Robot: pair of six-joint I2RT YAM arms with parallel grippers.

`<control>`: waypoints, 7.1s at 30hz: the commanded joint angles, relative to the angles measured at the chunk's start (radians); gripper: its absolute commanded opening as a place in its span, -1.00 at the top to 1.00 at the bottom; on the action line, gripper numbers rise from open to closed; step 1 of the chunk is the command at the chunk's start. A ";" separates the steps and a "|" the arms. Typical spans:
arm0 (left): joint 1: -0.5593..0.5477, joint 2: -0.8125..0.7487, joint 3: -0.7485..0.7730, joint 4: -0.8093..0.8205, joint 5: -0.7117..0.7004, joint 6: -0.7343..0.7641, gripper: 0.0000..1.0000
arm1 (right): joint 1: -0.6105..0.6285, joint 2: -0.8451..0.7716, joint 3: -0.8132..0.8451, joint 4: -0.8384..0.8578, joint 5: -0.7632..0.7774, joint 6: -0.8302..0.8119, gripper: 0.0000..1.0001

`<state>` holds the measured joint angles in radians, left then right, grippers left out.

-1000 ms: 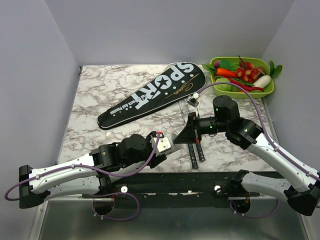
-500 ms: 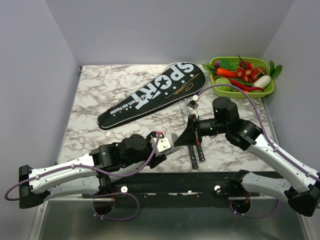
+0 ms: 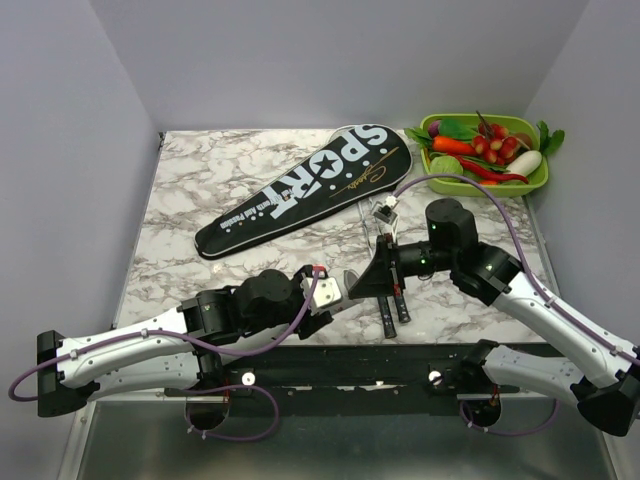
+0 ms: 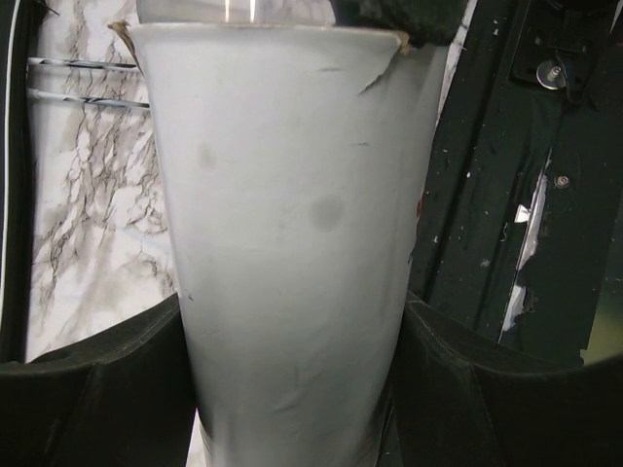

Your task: Pack up the badminton gear

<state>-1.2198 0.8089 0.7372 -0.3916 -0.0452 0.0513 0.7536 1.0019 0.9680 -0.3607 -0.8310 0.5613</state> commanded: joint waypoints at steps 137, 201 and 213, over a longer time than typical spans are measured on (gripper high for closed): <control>1.336 1.023 0.889 -0.010 -0.004 0.076 -0.97 | 0.145 -0.094 -0.072 -0.196 0.490 -0.003 -0.11; 0.783 1.050 0.356 0.135 -0.056 0.272 0.14 | 0.144 -0.330 -0.195 -0.373 0.702 0.140 -0.47; 0.784 1.021 0.413 0.034 0.007 0.231 1.00 | 0.142 -0.359 -0.206 -0.385 0.727 0.140 -0.46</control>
<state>-0.4393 1.8378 1.1248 -0.2634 -0.1020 0.3264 0.8955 0.6579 0.7708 -0.7502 -0.1135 0.7139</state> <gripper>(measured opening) 0.010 0.732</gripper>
